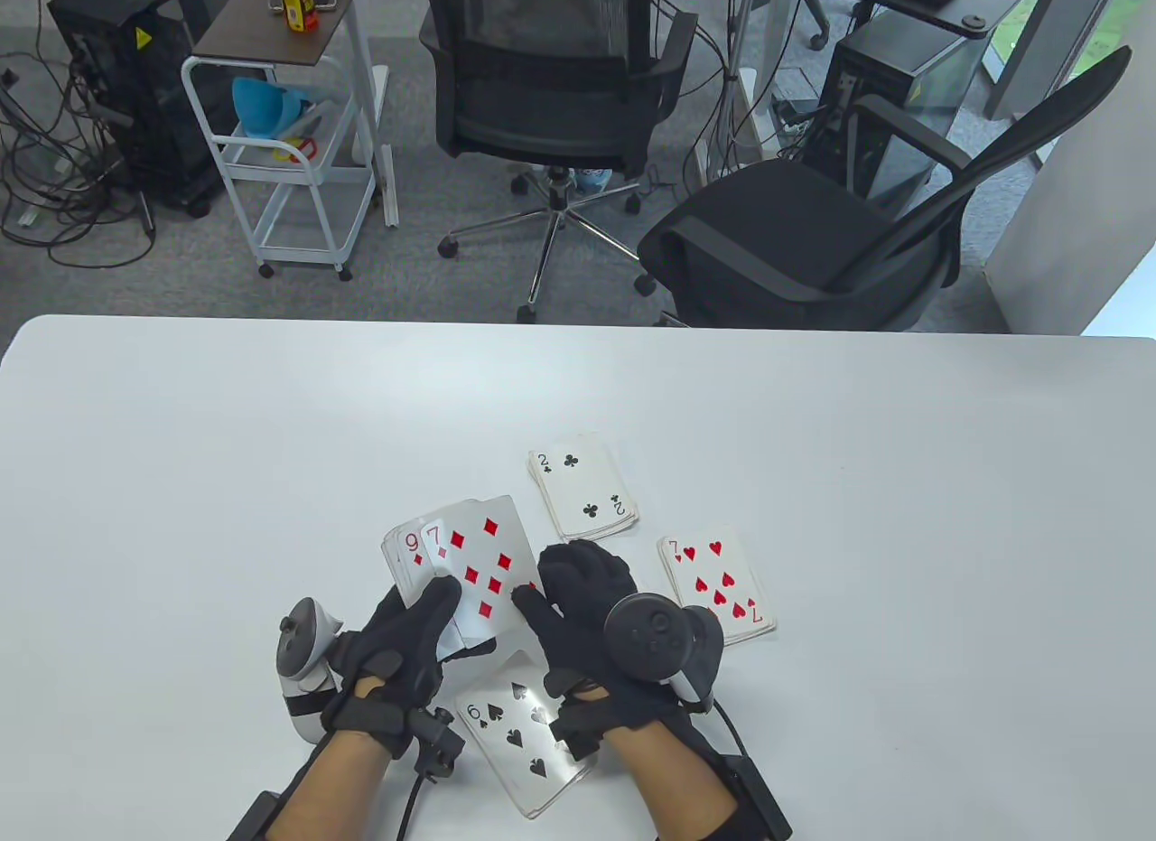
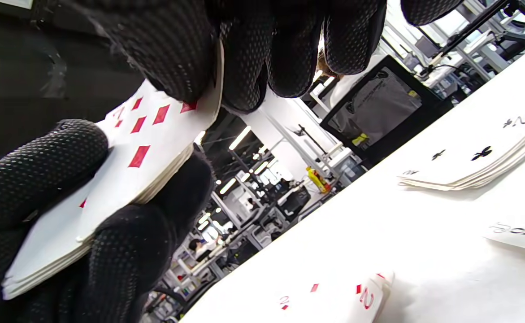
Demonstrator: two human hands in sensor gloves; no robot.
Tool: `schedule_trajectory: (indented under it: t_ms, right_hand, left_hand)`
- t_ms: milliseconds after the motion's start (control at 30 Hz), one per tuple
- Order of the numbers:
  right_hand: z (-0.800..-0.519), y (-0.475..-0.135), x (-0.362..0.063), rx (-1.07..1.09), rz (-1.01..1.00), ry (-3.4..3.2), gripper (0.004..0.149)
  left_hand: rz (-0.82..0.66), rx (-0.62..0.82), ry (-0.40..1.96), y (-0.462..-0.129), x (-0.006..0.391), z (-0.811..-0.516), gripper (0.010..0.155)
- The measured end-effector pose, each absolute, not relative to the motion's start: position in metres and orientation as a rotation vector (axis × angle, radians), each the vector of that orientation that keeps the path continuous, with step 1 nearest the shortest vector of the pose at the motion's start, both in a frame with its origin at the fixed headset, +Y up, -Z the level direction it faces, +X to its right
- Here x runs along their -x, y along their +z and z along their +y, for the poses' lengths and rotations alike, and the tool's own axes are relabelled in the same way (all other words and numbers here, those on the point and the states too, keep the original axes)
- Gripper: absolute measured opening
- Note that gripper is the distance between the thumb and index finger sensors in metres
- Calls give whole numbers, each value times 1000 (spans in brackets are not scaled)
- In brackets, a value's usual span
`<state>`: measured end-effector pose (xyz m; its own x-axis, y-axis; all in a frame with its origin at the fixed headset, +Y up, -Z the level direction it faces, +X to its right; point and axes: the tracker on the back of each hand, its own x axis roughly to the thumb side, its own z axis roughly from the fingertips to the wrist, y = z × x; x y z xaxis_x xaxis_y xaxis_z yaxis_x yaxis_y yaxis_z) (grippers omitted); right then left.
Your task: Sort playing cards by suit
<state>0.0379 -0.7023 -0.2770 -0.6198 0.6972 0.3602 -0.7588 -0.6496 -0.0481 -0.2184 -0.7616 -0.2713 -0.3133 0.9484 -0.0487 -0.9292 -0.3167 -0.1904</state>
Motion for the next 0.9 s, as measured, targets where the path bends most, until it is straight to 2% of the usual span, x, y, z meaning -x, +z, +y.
schedule_trajectory:
  t_ms: [200,367,500,700,833,900]
  right_hand:
    - [-707,-287,-57,-220,-264,2259,38]
    - [-714,-304,-58,-133,-142,2305,37]
    - [-713,-320,-24,-207,118,2470,38]
    - [-716,-347,43,-261,320,2631,38]
    - [-734,-354,73,-239,388,2867,39]
    - [-741,-355,79,-227,358,2986,39]
  left_hand:
    - [-149,51,1813,-269,233,-746,51]
    - [-154,19,1887,-270,240,-739,51]
    - [-168,15,1909,-270,240,-737,51]
    - [-191,-12,1958,-269,244,-729,51]
    - [-186,-38,1978,-268,252,-727,52]
    - [-181,-45,1981,-268,255,-726,52]
